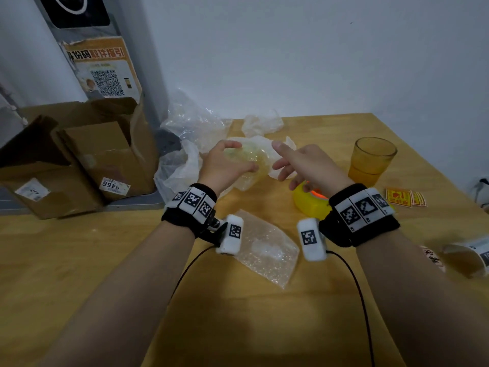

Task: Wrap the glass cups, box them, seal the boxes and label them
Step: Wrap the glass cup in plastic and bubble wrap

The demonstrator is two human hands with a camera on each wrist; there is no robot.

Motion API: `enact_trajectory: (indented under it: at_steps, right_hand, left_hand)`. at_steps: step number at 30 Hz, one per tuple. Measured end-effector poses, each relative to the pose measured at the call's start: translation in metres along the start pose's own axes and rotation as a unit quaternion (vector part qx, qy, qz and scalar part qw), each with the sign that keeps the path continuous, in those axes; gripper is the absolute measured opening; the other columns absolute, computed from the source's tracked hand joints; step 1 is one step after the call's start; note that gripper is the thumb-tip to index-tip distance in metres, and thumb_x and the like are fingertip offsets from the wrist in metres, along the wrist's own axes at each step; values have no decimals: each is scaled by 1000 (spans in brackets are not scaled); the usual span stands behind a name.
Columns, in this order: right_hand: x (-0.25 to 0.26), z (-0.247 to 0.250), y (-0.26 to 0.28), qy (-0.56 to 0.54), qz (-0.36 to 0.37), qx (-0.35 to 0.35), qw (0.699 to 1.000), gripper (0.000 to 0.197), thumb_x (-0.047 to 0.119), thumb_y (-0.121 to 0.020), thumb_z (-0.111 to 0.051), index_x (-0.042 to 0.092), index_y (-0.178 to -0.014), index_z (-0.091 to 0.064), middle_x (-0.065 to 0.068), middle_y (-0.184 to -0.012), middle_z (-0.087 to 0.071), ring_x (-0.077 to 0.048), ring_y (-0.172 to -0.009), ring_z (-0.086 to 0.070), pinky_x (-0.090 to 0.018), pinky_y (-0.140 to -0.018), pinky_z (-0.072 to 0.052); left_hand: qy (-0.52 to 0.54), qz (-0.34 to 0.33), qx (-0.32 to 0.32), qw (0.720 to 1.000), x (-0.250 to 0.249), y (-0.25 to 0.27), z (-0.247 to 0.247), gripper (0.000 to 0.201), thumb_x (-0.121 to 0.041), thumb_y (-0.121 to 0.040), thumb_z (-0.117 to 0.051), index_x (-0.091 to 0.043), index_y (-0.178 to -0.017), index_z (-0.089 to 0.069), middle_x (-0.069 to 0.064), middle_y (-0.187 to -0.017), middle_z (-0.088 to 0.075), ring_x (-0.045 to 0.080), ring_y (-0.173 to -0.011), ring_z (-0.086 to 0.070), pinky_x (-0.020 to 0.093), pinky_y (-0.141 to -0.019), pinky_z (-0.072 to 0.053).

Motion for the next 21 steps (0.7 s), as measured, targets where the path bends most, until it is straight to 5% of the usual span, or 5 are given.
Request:
enact_trajectory:
  at_steps: [6, 10, 15, 21]
  right_hand:
    - [-11, -5, -13, -44, 15, -37, 998, 36, 48, -91, -72, 14, -83, -80, -1, -68, -74, -15, -48, -56, -24, -45, -38]
    - [-29, -11, -21, -98, 1, -36, 994, 23, 31, -92, -76, 10, -85, -80, 0, -62, -67, -16, -46, -52, -26, -45, -37]
    - [-41, -16, -23, -116, -22, -30, 993, 25, 33, -93, -75, 9, -88, -79, -1, -62, -66, -16, -45, -51, -23, -43, -37]
    - [-36, -10, -27, -31, -6, -44, 999, 25, 37, -92, -74, 14, -83, -78, -1, -51, -64, -11, -38, -48, -20, -40, -35]
  left_hand:
    - [27, 16, 17, 999, 8, 5, -24, 57, -39, -58, -92, -43, -107, -62, -10, -128, -60, 13, -117, -59, 29, -88, -51]
    - [42, 35, 23, 998, 19, 4, -33, 57, -38, -60, -92, -41, -110, -63, -14, -120, -61, 12, -112, -61, 30, -86, -53]
    - [63, 61, 35, 996, 30, 1, -36, 58, -36, -59, -93, -41, -109, -64, -9, -114, -65, 17, -107, -66, 33, -79, -55]
    - [86, 67, 44, 993, 32, -2, -40, 59, -33, -58, -95, -41, -109, -66, -7, -114, -68, 18, -103, -70, 40, -86, -60]
Point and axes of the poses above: each hand's wrist, its own y-axis away from the middle knuckle, its own z-axis out of the back of the hand, x = y × z, the point moved 10 cm from there along -y, towards the middle knuckle
